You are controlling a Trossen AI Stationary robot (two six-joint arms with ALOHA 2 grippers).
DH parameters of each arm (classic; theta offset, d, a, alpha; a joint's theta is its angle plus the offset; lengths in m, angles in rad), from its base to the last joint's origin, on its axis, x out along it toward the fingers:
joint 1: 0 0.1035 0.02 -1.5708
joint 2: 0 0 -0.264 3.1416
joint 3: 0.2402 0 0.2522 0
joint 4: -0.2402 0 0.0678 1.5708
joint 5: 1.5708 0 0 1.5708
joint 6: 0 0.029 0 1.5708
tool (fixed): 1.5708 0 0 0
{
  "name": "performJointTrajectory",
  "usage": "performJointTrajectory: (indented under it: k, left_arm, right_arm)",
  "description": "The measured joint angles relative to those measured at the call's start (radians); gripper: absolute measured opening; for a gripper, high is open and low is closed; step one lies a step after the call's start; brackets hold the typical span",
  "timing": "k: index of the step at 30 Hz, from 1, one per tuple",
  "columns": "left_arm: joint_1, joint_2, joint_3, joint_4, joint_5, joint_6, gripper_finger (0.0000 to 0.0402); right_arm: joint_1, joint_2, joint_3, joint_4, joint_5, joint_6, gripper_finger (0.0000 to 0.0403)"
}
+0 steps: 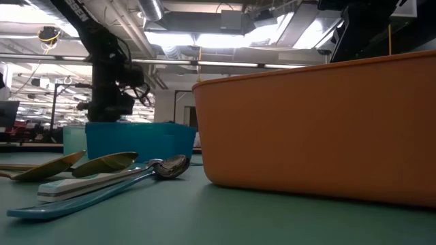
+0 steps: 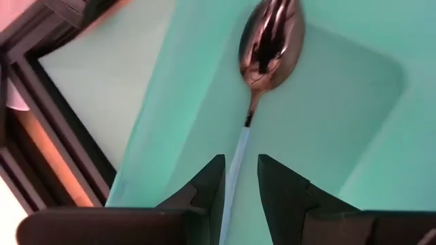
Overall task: Sort silverware by color (type)
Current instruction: Put the patterned blue spoon into the blue bin
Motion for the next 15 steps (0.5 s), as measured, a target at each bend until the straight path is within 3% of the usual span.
performJointTrajectory:
  k: [8, 15]
  left_arm:
    - [-0.048, -0.154, 0.000, -0.002, 0.137, -0.043, 0.0080]
    - [-0.153, -0.264, 0.000, -0.002, 0.143, -0.073, 0.0080]
  right_arm:
    - [0.000, 0.000, 0.000, 0.000, 0.002, 0.000, 0.0131]
    - [0.000, 0.000, 0.000, 0.000, 0.008, -0.001, 0.0131]
